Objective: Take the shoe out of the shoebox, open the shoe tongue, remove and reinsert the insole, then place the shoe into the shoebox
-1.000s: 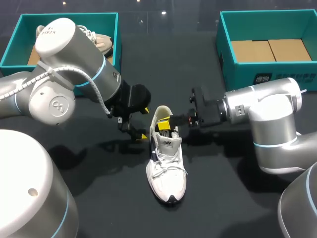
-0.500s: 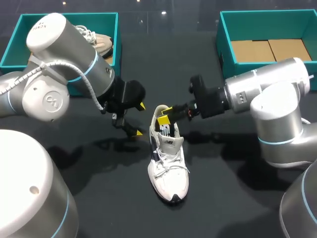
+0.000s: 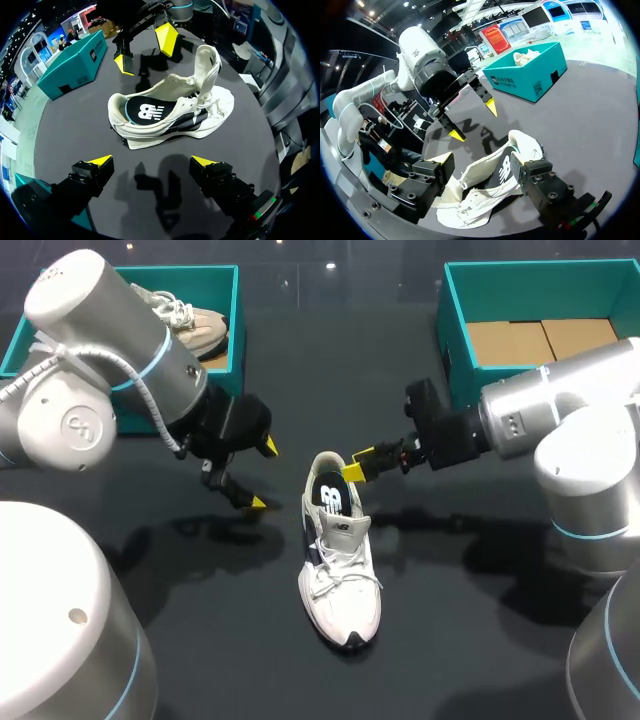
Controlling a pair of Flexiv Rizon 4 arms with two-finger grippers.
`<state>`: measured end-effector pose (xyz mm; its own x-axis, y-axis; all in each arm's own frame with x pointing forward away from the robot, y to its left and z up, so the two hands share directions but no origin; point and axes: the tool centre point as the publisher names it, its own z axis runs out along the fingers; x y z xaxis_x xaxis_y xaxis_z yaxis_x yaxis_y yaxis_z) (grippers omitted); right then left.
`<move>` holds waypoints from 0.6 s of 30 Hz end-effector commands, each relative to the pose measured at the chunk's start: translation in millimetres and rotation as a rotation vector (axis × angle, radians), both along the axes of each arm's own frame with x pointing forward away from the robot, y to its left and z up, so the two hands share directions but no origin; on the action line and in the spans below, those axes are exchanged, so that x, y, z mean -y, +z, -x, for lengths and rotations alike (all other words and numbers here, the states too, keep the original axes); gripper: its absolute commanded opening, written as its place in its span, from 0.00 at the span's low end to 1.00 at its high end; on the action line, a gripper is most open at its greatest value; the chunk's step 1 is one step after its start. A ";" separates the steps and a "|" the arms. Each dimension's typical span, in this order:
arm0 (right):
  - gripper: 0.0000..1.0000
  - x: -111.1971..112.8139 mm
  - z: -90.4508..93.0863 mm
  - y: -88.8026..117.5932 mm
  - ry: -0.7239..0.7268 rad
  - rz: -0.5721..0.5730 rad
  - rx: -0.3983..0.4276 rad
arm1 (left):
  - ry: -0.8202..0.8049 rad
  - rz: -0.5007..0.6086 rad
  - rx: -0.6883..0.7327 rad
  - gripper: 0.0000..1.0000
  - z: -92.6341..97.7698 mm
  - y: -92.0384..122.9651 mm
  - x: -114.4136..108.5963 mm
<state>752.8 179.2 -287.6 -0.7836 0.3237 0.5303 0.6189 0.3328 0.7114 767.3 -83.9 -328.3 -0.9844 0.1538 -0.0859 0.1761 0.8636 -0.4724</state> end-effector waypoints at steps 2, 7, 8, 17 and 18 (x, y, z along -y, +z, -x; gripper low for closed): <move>0.69 17.3 -8.5 16.4 -0.024 0.096 -0.034 | -0.064 0.007 0.000 1.00 3.1 19.2 -25.9; 0.65 32.5 -18.7 26.7 -0.064 0.192 -0.067 | -0.110 -0.013 0.003 1.00 -2.1 34.2 -47.0; 0.65 34.1 -20.3 28.0 -0.069 0.211 -0.075 | -0.116 -0.015 -0.001 1.00 -4.0 37.0 -51.6; 0.58 45.1 -33.4 37.8 -0.114 0.393 -0.169 | -0.195 -0.030 -0.019 1.00 -15.7 63.3 -85.5; 0.55 45.3 -34.1 39.4 -0.119 0.416 -0.178 | -0.194 -0.032 -0.013 1.00 -16.7 66.5 -88.8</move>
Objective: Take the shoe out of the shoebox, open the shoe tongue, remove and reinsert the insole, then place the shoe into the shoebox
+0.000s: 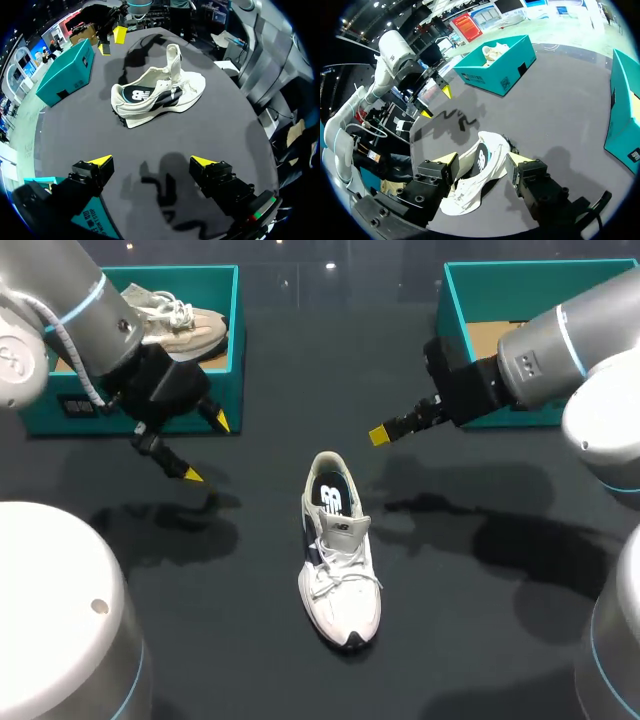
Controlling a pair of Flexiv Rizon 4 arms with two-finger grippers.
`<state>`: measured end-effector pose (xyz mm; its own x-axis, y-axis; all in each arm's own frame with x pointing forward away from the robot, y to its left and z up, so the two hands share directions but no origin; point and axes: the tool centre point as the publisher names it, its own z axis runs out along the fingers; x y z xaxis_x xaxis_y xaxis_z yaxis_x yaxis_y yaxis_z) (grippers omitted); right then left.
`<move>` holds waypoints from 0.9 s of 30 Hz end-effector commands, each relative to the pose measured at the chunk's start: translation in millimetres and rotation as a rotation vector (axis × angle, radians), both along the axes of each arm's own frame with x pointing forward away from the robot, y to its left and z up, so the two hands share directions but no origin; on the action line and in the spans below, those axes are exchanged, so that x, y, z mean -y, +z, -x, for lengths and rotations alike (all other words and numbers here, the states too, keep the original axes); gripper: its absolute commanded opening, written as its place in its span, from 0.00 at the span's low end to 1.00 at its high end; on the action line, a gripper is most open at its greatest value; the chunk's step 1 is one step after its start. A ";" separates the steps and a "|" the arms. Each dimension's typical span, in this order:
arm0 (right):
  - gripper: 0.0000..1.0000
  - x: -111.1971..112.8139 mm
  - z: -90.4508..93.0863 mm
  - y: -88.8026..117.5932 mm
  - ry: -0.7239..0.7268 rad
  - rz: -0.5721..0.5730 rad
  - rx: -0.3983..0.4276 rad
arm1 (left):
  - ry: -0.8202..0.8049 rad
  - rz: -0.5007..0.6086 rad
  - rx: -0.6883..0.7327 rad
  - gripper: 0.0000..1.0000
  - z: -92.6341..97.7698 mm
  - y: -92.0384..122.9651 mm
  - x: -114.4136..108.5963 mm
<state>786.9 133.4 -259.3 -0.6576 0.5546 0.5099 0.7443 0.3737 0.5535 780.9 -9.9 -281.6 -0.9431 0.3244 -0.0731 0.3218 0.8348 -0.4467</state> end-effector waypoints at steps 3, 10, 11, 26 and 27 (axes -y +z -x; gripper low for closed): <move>0.49 -0.8 -2.1 15.9 0.019 0.249 -0.115 | -0.043 -0.001 -0.011 1.00 -6.6 28.4 -22.9; 0.43 -7.9 -2.9 24.1 -0.035 0.410 -0.174 | -0.146 0.009 -0.038 1.00 -17.5 46.7 -42.9; 0.39 -9.2 -2.3 25.2 -0.049 0.432 -0.184 | -0.154 0.012 -0.035 1.00 -19.6 49.4 -46.3; 0.00 -30.3 18.0 30.6 -0.240 0.569 -0.240 | -0.283 -0.027 -0.034 1.00 -41.8 70.9 -78.6; 0.00 -30.3 18.0 30.6 -0.240 0.569 -0.240 | -0.283 -0.027 -0.034 1.00 -41.8 70.9 -78.6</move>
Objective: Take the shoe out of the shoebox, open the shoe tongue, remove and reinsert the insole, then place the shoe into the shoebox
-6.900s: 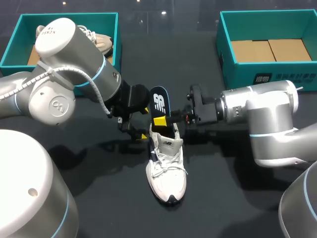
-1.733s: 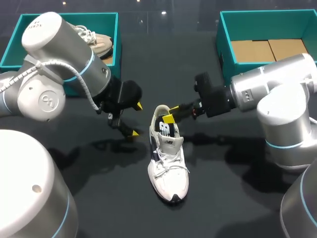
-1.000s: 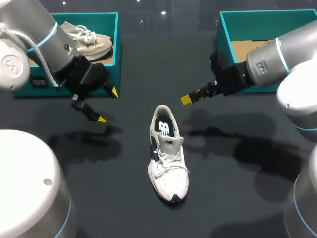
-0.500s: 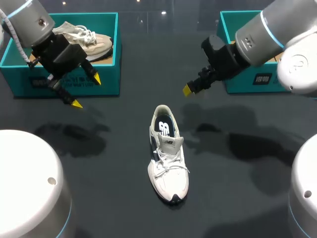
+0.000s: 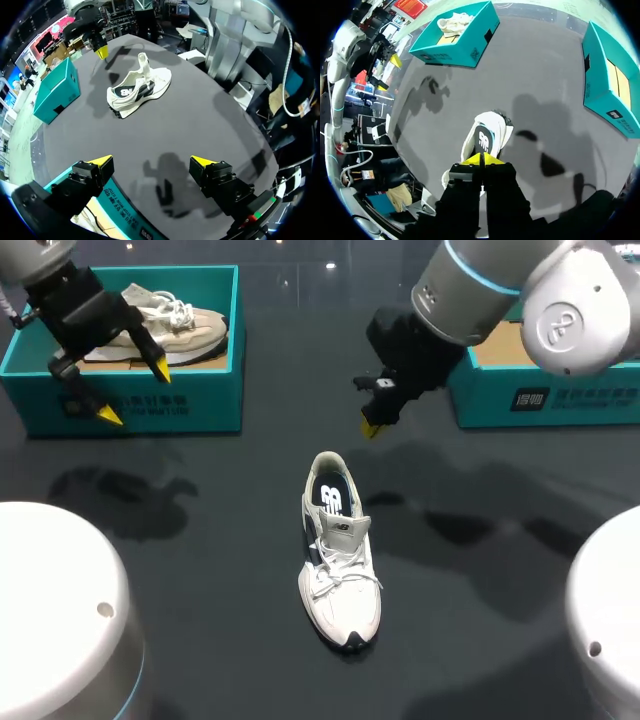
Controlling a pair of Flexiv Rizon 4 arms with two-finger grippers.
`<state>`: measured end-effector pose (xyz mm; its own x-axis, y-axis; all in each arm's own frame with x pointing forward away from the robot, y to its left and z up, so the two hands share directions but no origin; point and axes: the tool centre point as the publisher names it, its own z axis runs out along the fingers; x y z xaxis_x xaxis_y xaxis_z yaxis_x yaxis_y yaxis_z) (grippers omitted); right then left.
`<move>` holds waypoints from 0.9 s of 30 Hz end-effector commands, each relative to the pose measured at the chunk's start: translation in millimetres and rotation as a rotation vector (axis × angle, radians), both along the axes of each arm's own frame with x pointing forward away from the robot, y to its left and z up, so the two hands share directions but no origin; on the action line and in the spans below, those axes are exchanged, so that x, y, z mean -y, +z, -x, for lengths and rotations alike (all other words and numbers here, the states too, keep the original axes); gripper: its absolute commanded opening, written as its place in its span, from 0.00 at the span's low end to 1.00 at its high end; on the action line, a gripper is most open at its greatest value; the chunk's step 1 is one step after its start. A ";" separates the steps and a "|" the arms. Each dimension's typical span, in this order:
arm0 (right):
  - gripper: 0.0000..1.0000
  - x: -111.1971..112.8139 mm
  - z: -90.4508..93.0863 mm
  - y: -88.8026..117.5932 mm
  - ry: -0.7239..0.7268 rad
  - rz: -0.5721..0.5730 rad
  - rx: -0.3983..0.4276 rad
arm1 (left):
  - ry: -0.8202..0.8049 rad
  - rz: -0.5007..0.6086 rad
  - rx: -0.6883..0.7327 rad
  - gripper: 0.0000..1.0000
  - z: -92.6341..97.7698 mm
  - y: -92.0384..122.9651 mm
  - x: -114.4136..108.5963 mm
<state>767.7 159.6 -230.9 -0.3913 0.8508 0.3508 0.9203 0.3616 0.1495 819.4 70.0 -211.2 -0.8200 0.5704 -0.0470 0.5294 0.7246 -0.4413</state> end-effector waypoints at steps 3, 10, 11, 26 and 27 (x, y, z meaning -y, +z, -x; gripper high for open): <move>0.00 -4.1 -1.1 2.2 -0.016 0.145 0.033 | -0.007 -0.010 -0.012 1.00 -3.3 0.6 1.3; 0.00 -13.9 -1.4 -3.6 -0.040 0.179 0.051 | -0.007 -0.010 -0.012 1.00 -3.3 0.6 1.3; 0.00 -21.4 0.7 -8.1 -0.056 0.184 0.091 | -0.007 -0.010 -0.012 1.00 -3.3 0.6 1.3; 0.00 -64.3 14.7 -47.1 -0.281 0.343 0.164 | -0.007 -0.010 -0.012 1.00 -3.3 0.6 1.3; 0.00 -64.3 14.7 -47.1 -0.281 0.343 0.164 | -0.007 -0.010 -0.012 1.00 -3.3 0.6 1.3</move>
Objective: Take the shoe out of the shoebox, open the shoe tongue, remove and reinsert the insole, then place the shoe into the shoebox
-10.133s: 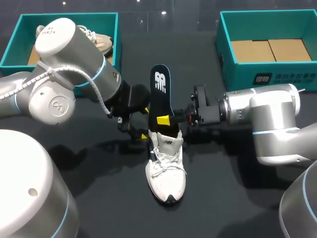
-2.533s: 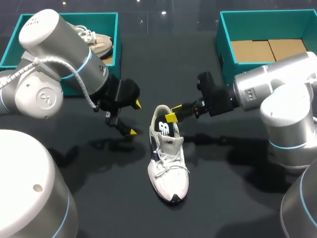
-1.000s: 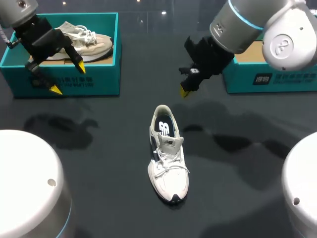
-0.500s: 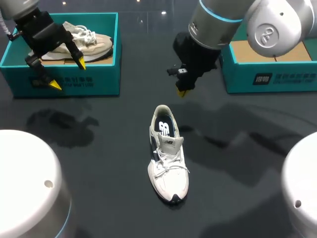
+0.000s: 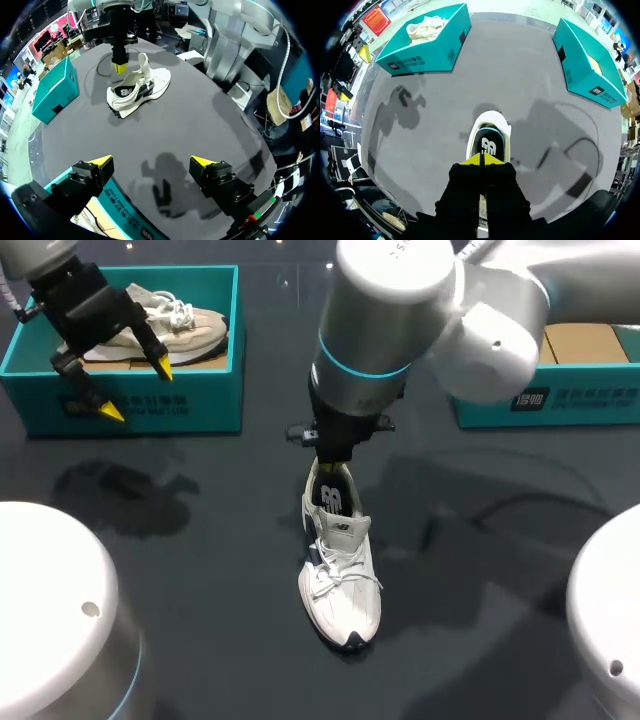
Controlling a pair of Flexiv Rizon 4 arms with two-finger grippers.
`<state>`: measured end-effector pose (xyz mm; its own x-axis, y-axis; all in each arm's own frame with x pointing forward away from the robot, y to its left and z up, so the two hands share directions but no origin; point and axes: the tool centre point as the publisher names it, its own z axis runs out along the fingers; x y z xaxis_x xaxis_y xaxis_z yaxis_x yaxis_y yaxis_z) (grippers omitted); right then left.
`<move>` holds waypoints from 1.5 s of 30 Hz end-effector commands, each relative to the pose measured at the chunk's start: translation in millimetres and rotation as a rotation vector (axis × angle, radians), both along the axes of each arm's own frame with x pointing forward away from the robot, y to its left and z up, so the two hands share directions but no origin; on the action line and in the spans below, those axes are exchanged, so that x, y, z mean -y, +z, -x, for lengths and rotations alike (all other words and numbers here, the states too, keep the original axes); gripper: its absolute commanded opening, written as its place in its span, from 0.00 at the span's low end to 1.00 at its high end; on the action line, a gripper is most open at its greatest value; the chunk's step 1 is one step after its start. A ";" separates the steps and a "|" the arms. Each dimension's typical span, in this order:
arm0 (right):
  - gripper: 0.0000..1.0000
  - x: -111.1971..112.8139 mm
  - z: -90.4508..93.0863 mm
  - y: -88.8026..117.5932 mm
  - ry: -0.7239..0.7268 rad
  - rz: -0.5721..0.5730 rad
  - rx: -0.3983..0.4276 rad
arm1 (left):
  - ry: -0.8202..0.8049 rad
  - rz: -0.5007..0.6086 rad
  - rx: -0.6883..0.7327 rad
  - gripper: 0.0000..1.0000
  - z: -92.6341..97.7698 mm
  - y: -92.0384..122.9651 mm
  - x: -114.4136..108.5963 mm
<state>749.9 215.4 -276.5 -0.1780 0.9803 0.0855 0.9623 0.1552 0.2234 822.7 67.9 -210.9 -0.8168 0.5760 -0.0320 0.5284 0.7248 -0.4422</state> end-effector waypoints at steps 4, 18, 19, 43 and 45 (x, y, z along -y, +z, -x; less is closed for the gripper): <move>0.00 -8.5 -3.1 -1.5 -0.023 0.102 0.010 | -0.001 -0.002 0.000 1.00 0.0 0.2 -0.8; 0.00 -11.1 -0.7 -44.3 -0.072 0.214 0.068 | -0.001 -0.002 0.000 1.00 0.0 0.2 -0.8; 0.00 -9.3 0.1 -46.9 -0.064 0.204 0.082 | -0.001 -0.002 0.000 1.00 0.0 0.2 -0.8; 0.00 17.8 13.8 -101.3 -0.153 0.241 0.025 | -0.001 -0.002 0.000 1.00 0.0 0.2 -0.8; 0.00 14.9 17.6 -94.3 -0.165 0.277 0.033 | -0.001 -0.002 0.000 1.00 0.0 0.2 -0.8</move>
<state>740.9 194.1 -381.2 -0.0242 0.9872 -0.1574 0.9764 0.0571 0.2082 822.7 68.1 -210.8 -0.8168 0.5761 -0.0319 0.5287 0.7251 -0.4413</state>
